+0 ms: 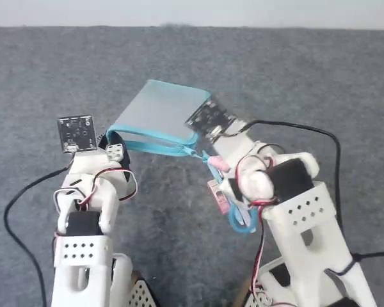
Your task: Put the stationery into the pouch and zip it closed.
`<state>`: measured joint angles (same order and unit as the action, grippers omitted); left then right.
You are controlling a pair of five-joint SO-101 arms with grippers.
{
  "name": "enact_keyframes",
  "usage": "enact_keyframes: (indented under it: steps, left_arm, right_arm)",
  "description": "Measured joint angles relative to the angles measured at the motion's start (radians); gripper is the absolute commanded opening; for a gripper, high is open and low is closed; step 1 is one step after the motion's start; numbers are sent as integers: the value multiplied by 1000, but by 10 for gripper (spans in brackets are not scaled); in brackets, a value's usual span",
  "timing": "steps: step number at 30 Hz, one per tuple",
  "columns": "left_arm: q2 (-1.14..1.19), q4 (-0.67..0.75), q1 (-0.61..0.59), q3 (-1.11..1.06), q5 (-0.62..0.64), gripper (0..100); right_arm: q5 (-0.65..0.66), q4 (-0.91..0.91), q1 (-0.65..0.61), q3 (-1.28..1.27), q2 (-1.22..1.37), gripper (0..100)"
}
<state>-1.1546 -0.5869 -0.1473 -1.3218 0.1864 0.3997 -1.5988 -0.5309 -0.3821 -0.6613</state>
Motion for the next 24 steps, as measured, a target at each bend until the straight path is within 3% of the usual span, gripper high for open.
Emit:
enact_keyframes:
  steps: [6, 15, 24]
  left_arm:
    - [0, 0, 3, 0, 0, 11]
    - [0, 0, 3, 0, 0, 12]
    - [0, 0, 3, 0, 0, 12]
  right_arm:
    - [-17, -20, -66, 0, -15, 173]
    - [0, 80, 311, -123, 146, 170]
    - [77, 206, 456, -155, 428, 169]
